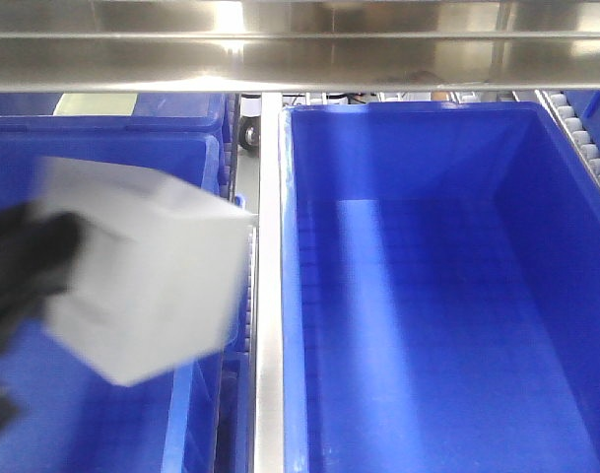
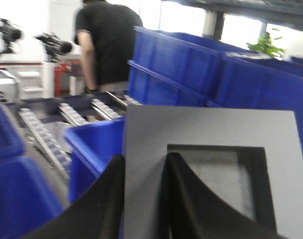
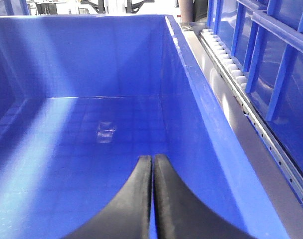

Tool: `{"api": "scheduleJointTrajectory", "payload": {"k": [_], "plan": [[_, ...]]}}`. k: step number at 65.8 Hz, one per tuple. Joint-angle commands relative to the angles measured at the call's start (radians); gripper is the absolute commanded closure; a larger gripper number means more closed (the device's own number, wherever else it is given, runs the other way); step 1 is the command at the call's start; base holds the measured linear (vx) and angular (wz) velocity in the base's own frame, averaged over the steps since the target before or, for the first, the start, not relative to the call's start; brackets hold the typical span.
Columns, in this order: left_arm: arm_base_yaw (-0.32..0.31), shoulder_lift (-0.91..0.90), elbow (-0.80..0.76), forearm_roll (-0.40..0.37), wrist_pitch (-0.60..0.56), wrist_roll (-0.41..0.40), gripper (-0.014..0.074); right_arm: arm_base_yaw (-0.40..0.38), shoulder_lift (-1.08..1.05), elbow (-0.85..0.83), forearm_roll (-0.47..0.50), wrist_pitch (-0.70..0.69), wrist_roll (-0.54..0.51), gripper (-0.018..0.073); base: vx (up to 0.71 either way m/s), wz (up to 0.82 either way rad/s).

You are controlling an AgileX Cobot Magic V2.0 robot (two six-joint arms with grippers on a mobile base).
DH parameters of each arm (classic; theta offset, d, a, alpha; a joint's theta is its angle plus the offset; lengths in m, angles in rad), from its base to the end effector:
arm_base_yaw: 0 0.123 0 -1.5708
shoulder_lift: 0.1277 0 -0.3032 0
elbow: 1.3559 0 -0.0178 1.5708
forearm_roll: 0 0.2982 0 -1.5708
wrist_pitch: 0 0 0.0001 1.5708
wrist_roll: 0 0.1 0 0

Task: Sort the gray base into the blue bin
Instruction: 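Swing the left arm over the farther blue bin with the block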

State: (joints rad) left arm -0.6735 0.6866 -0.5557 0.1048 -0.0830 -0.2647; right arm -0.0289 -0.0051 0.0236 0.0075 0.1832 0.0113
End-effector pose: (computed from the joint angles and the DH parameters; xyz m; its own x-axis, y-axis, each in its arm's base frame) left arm 0.1484 -0.1195 0.3520 -0.0706 -0.1478 -0.9865 0.6272 0.7624 -0.1591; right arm 0.0946 -0.0026 0.1868 -0.1137 0.0220 -0.9933 0.0297 0.9994 0.0187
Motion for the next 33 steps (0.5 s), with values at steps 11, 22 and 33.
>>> {"api": "scheduleJointTrajectory", "payload": {"k": [11, 22, 33], "plan": [[-0.191, 0.314, -0.164, 0.001, -0.256, -0.01, 0.0603, -0.003, 0.018, 0.006, -0.008, -0.033, -0.011, 0.0564, 0.0, 0.0], [-0.282, 0.561, -0.337, 0.001, -0.261, -0.01, 0.06, -0.003, 0.018, 0.006, -0.008, -0.033, -0.011, 0.0564, 0.0, 0.0], [-0.333, 0.804, -0.5, 0.001, -0.167, -0.01, 0.0594, -0.003, 0.018, 0.006, -0.008, -0.033, -0.011, 0.0564, 0.0, 0.0]]}}
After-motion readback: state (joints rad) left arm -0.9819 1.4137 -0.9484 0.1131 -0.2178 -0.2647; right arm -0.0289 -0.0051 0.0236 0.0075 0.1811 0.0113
